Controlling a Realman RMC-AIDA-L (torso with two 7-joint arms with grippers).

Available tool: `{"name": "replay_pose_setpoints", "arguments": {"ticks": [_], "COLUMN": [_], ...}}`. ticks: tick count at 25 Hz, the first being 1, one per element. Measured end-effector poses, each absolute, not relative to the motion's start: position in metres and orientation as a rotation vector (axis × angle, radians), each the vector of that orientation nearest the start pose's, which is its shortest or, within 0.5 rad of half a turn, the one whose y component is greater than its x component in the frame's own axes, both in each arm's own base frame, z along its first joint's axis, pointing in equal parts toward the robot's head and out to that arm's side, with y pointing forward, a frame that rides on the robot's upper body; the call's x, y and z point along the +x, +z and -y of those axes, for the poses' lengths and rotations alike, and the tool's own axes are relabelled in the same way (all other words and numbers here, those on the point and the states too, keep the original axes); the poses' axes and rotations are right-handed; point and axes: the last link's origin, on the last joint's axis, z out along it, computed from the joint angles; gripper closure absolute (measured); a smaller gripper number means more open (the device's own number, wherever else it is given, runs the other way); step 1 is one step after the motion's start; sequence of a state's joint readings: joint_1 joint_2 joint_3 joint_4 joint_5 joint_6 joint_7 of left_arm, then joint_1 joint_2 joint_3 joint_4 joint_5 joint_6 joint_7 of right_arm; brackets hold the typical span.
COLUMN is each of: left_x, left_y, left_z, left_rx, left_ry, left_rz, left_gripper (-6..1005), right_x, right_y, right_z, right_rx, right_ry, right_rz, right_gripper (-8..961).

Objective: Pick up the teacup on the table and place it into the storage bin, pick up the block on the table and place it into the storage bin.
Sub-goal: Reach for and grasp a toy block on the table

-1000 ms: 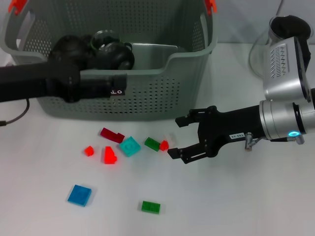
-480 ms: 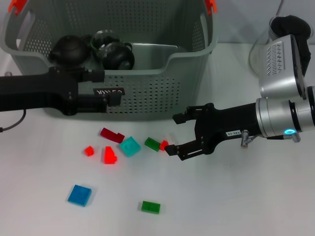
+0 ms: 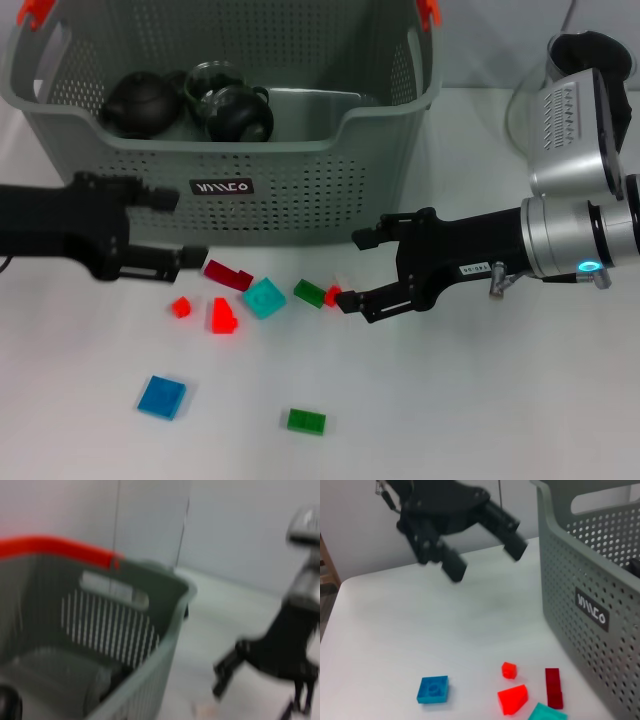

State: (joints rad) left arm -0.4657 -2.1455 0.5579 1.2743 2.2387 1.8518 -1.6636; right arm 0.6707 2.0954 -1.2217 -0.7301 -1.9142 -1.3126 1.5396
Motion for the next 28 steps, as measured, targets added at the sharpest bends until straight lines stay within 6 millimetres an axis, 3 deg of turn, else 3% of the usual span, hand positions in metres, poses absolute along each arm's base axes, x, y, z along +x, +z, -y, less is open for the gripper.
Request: {"name": "replay_pose_setpoints", "arguments": {"ticks": [12, 28], "left_x": [-0.244, -0.228], "left_y": [0.091, 0.074], "left_z": [-0.296, -0.302], "left_rx": [-2.834, -2.932], "left_ry": [-0.023, 0.490], "left_rz": [0.328, -0.034], "left_gripper": [152, 153], "right_x": [0.187, 0.185], "right_y": [-0.069, -0.077], "right_z": [-0.363, -0.362], "right_rx": [-2.964, -2.948], "right_ry": [0.370, 0.477], "right_rz": [-0.412, -0.543], "right_gripper": [32, 32]}}
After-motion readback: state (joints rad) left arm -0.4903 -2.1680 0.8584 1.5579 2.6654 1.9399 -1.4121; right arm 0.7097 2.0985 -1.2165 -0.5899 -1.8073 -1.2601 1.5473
